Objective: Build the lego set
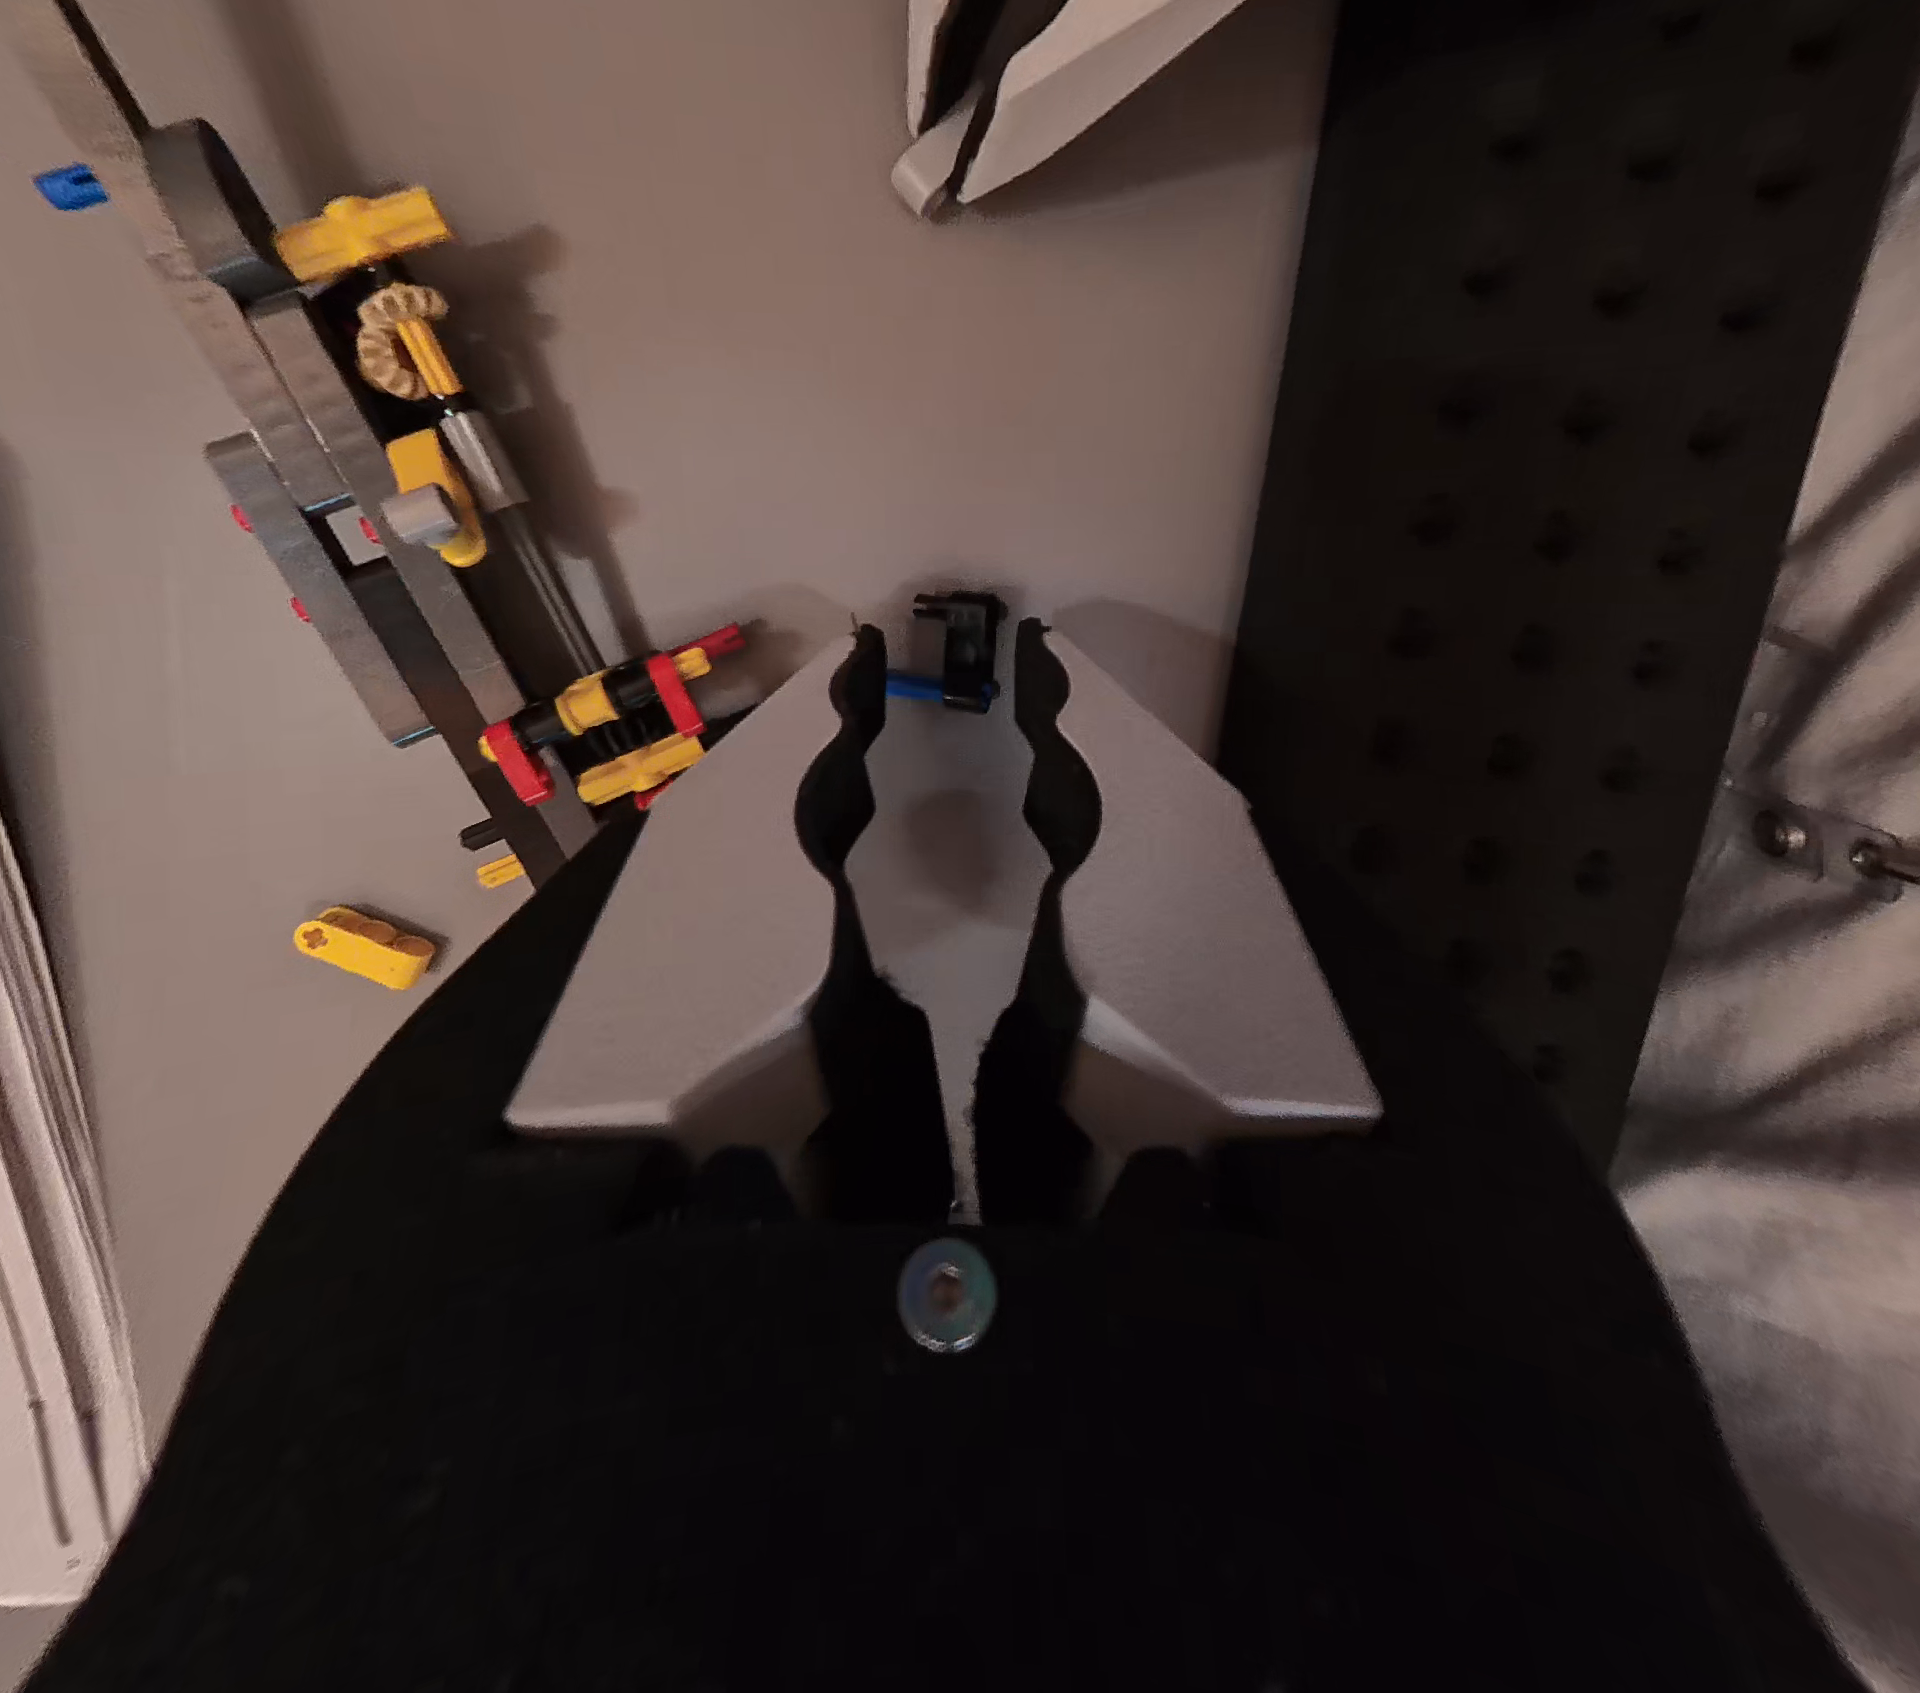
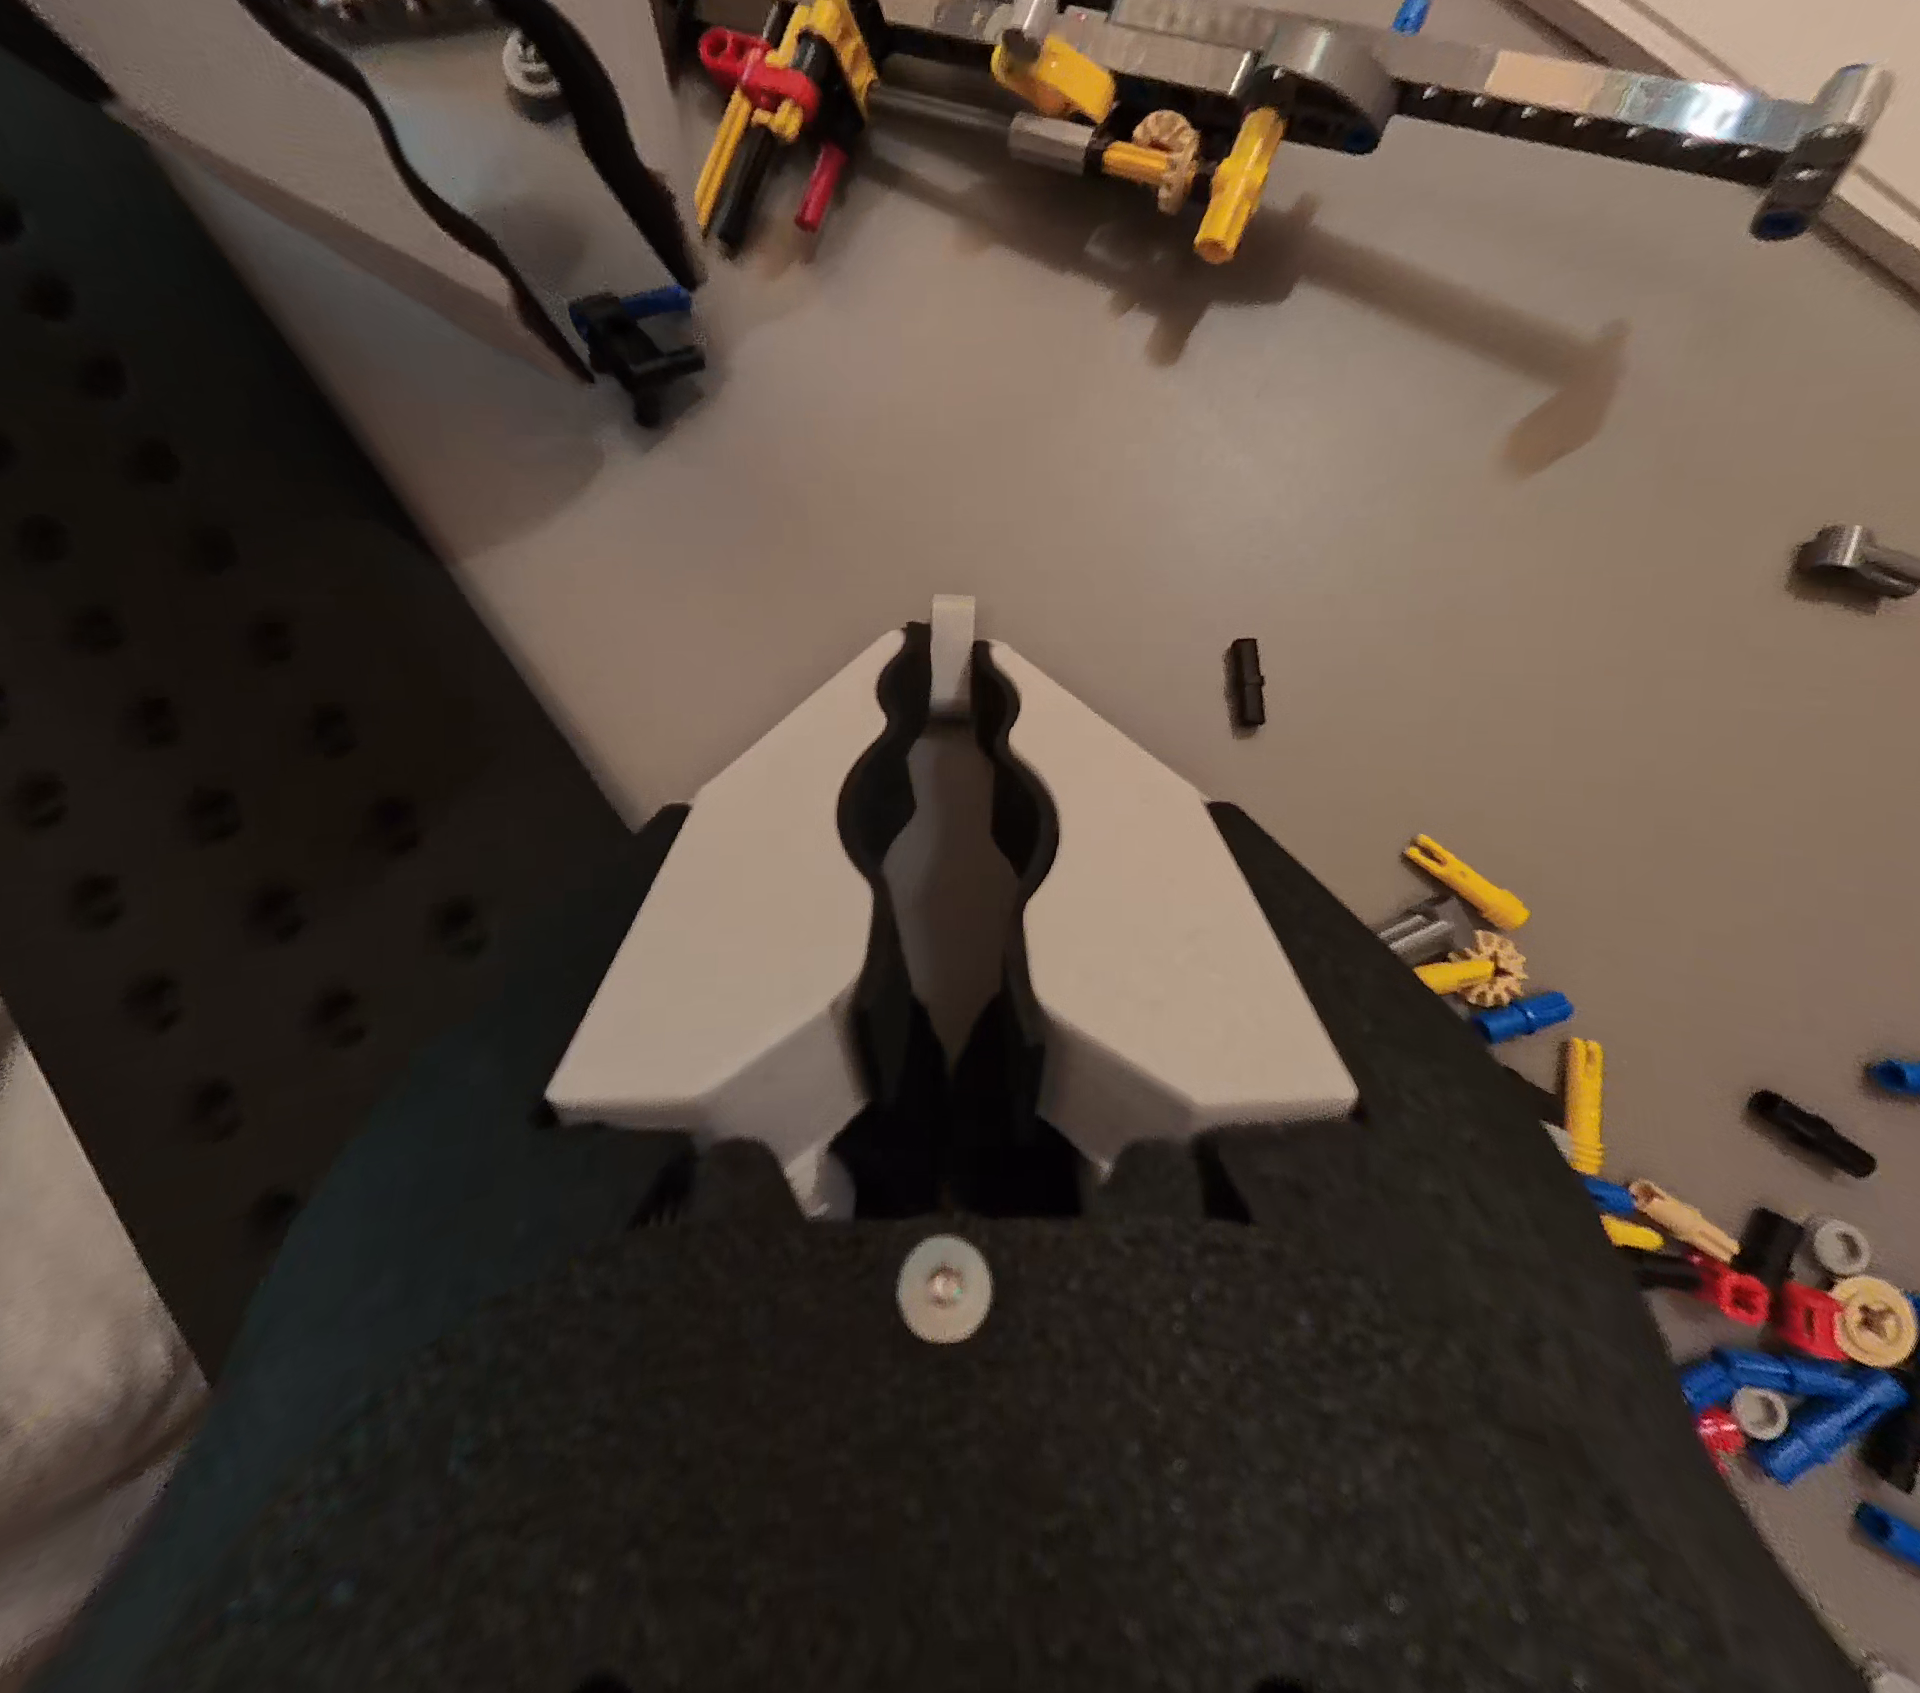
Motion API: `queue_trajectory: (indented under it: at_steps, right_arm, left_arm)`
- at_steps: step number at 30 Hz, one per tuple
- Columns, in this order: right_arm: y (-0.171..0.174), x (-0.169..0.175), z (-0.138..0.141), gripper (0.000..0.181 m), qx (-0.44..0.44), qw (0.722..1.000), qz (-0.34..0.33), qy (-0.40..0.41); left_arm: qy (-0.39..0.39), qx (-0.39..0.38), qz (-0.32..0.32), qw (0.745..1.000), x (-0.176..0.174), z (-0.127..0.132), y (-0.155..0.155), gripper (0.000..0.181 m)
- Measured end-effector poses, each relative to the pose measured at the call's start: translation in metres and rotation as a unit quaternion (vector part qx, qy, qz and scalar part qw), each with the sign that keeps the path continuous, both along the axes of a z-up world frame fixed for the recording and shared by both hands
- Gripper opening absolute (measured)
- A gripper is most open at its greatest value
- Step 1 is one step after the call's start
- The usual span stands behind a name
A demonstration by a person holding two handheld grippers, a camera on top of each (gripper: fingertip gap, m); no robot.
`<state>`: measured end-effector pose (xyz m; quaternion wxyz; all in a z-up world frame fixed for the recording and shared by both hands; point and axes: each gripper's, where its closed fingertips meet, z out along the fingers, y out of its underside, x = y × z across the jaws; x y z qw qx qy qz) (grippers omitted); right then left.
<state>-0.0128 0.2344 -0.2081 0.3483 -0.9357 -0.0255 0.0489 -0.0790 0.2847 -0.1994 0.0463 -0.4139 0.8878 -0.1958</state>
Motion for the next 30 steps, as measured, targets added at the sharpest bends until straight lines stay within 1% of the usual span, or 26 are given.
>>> queue_trajectory:
  at_steps: [3,5,6,8,9,11,12,13,15,17,19,20,22,26,27,28,29,30]
  right_arm:
    - [0.007,-0.007,0.015,0.007,0.038,0.998,-0.005,0.046]
    - [0.016,-0.01,0.032,0.007,0.081,0.993,-0.019,0.079]
    - [0.021,-0.011,0.043,0.007,0.108,0.99,-0.028,0.09]
    - [0.028,-0.012,0.065,0.006,0.17,0.981,-0.029,0.087]
    - [0.03,-0.014,0.075,0.006,0.198,0.977,-0.025,0.073]
    - [0.031,-0.014,0.09,0.006,0.239,0.971,-0.014,0.013]
    - [0.031,-0.015,0.095,0.006,0.255,0.967,-0.01,-0.02]
    - [0.031,-0.015,0.099,0.007,0.263,0.963,-0.009,-0.05]
    - [0.034,-0.02,0.103,0.007,0.269,0.958,0.005,-0.096]
    - [0.037,-0.021,0.105,0.007,0.272,0.952,0.007,-0.137]
    - [0.04,-0.026,0.105,0.007,0.272,0.948,0.021,-0.162]
    - [0.041,-0.028,0.107,0.007,0.276,0.945,0.025,-0.172]
    - [0.042,-0.029,0.106,0.007,0.272,0.944,0.029,-0.185]
    - [0.041,-0.031,0.105,0.007,0.269,0.945,0.042,-0.18]
    - [0.042,-0.031,0.104,0.007,0.262,0.946,0.043,-0.185]
    - [0.042,-0.03,0.103,0.007,0.256,0.946,0.043,-0.197]
    - [0.043,-0.03,0.102,0.007,0.255,0.943,0.047,-0.211]
    - [0.043,-0.032,0.102,0.007,0.253,0.94,0.056,-0.222]
  left_arm:
    - [-0.025,-0.012,0.01,1.0,0.004,0.009,0.001,0.025]
    - [-0.068,-0.03,0.023,0.997,0.014,0.019,-0.001,0.025]
    - [-0.086,-0.056,0.036,0.994,0.018,0.025,-0.005,0.026]
    - [-0.103,-0.152,0.085,0.979,0.025,0.042,-0.015,0.03]
    - [-0.109,-0.215,0.123,0.963,0.031,0.054,-0.016,0.028]
    - [-0.107,-0.344,0.183,0.915,0.037,0.078,-0.012,0.027]
    - [-0.104,-0.39,0.206,0.891,0.038,0.085,-0.007,0.028]
    - [-0.1,-0.423,0.219,0.874,0.039,0.09,-0.004,0.027]
    - [-0.089,-0.475,0.226,0.846,0.037,0.096,-0.006,0.026]
    - [-0.08,-0.504,0.225,0.83,0.036,0.098,-0.011,0.025]
    - [-0.073,-0.514,0.22,0.826,0.034,0.098,-0.016,0.019]
    - [-0.073,-0.514,0.217,0.827,0.033,0.097,-0.017,0.012]
    - [-0.075,-0.52,0.213,0.824,0.032,0.099,-0.018,0.005]
    - [-0.087,-0.504,0.192,0.838,0.028,0.098,-0.019,0.005]
    - [-0.087,-0.501,0.187,0.841,0.028,0.098,-0.019,0.008]
    - [-0.086,-0.502,0.18,0.842,0.027,0.1,-0.019,0.016]
    - [-0.085,-0.503,0.176,0.842,0.027,0.101,-0.02,0.019]
    - [-0.089,-0.501,0.177,0.843,0.028,0.101,-0.02,0.017]
